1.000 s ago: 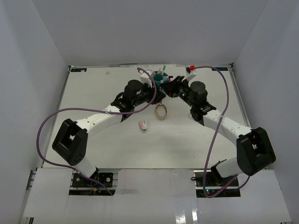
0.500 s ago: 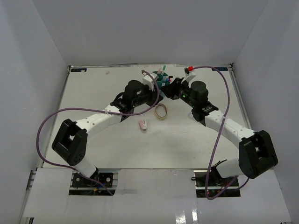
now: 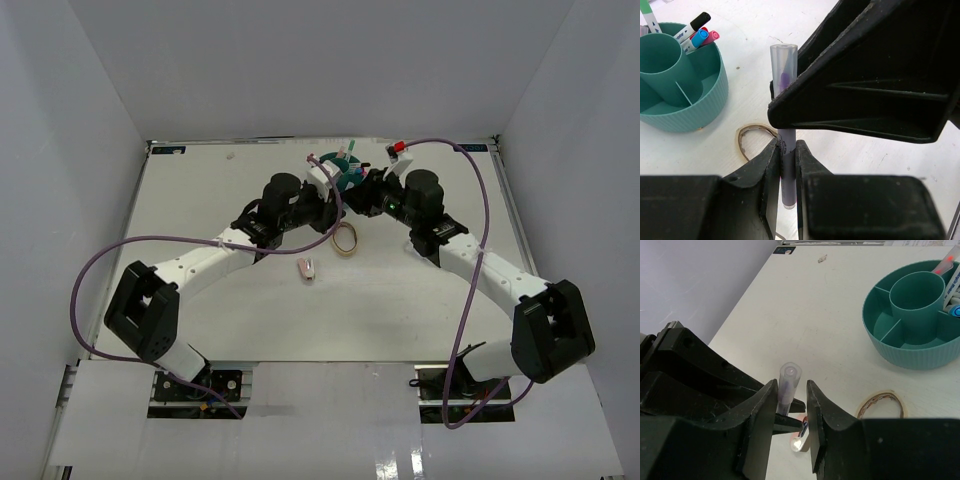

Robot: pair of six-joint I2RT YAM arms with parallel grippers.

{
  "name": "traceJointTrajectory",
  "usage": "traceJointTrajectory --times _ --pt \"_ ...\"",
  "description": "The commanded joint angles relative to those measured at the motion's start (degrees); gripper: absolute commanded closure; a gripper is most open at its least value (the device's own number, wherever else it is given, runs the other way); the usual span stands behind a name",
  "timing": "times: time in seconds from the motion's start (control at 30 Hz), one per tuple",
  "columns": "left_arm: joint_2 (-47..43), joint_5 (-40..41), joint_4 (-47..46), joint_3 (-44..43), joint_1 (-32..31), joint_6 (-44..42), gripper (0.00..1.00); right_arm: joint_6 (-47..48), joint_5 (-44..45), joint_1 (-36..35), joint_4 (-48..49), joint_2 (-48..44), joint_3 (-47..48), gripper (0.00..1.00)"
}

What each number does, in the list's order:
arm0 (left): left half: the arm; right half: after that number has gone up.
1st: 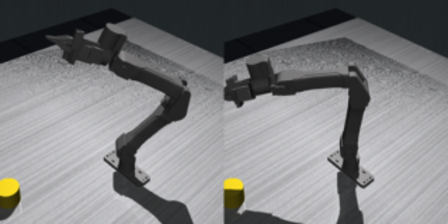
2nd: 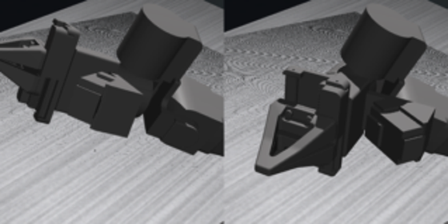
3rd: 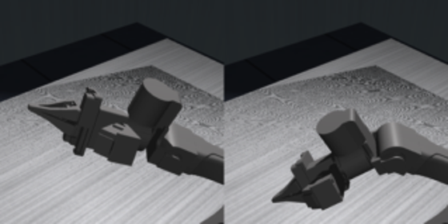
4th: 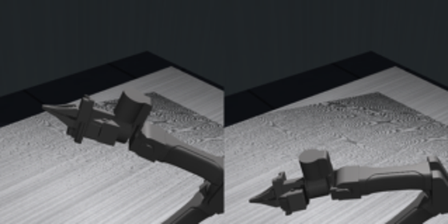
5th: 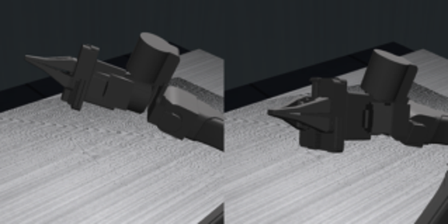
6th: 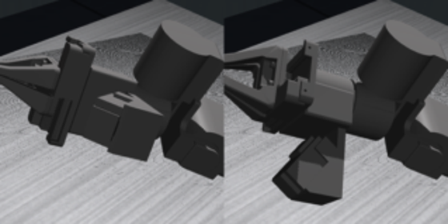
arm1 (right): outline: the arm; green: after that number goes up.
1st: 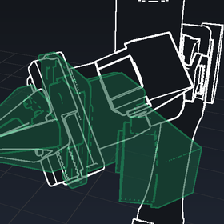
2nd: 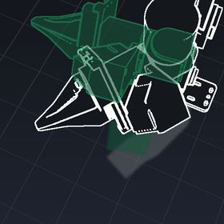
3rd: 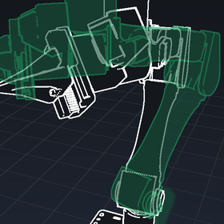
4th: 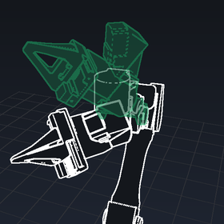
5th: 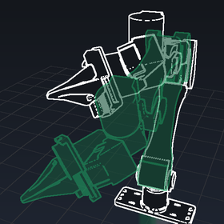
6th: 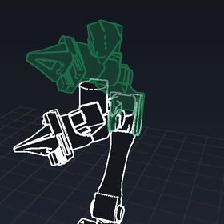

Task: Sort the stationery into containers
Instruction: Place the pen in the storage box.

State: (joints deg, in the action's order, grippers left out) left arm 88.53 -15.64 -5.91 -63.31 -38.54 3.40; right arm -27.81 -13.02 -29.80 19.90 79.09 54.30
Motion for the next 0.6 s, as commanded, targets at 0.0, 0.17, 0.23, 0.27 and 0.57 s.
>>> traceJointTrajectory --times 0.0,0.17,0.23,0.27,0.57 --pt "-3.37 -2.2 0.11 0.64 -0.13 -2.34 0.85 1.71 -1.4 0.01 0.23 -1.22 2.74 0.64" --pt "-3.45 -2.2 0.46 1.08 -0.22 -3.05 0.84 1.8 -3.59 0.01 -1.0 -0.34 4.31 0.71" --pt "-3.37 -1.77 0.55 1.08 -0.22 -3.05 0.84 1.97 -4.03 0.09 -1.79 -0.08 4.76 0.8" --pt "-3.37 -1.15 0.64 0.91 -0.22 -3.05 0.8 2.15 -4.21 0.09 -1.88 -0.16 4.85 0.83" --pt "-4.51 9.99 3.8 -0.15 -0.13 -1.21 0.3 4.69 -3.25 0.53 -3.29 0.18 6.6 0.92"
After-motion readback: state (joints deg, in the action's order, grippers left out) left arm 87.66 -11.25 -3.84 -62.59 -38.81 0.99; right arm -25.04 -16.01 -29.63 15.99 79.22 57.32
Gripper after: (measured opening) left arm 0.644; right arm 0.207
